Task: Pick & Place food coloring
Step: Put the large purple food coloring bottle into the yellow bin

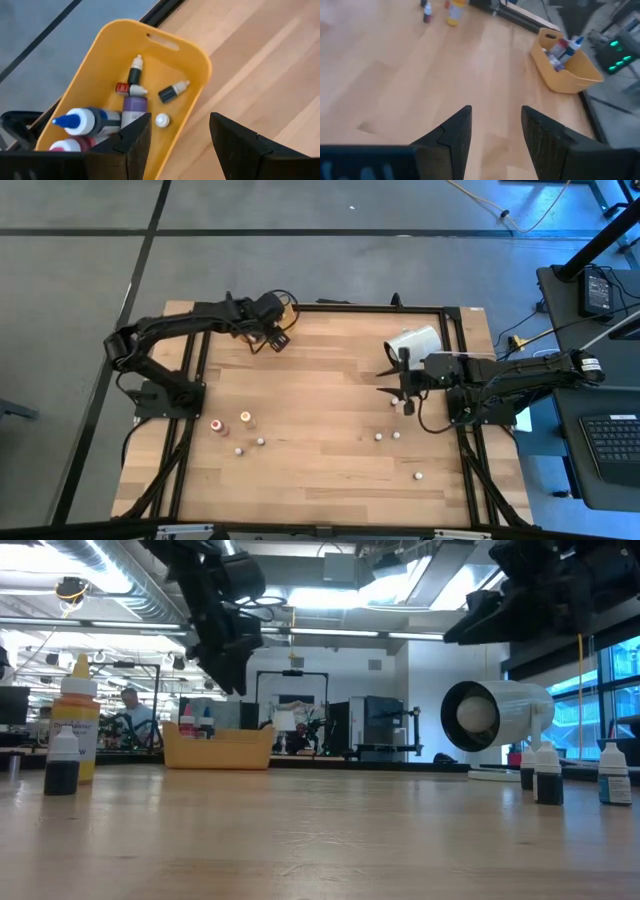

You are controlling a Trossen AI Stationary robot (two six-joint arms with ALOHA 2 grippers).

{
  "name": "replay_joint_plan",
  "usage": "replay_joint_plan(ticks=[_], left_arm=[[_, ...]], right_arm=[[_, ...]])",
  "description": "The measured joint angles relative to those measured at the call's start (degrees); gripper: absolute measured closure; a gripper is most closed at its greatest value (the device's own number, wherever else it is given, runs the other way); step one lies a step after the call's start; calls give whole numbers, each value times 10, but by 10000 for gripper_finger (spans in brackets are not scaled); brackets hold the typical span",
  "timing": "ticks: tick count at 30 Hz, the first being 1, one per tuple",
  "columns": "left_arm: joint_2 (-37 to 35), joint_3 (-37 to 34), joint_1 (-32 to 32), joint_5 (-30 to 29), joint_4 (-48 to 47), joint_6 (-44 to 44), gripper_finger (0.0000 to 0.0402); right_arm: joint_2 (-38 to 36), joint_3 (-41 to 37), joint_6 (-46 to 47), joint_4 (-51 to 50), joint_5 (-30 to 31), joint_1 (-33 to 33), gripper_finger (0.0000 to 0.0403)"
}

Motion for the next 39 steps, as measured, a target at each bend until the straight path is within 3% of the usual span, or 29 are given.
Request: replay_joint_plan(ticks=[5, 18, 24, 30, 39], left_arm=[[-14, -27, 0, -1, -10, 0, 206], [-14, -52, 3, -12, -4, 42, 207], [-14, -52, 36, 0, -6, 23, 207], [-14, -52, 64, 35, -6, 29, 219], [-13, -52, 81, 25, -6, -16, 245]], right_arm=[[0, 0, 0, -5, 37, -10, 230], [0, 0, 0, -9, 37, -53, 230], [0, 0, -2, 10, 38, -66, 230], [0, 0, -57, 36, 39, -89, 230], [0, 0, -93, 41, 38, -135, 230]])
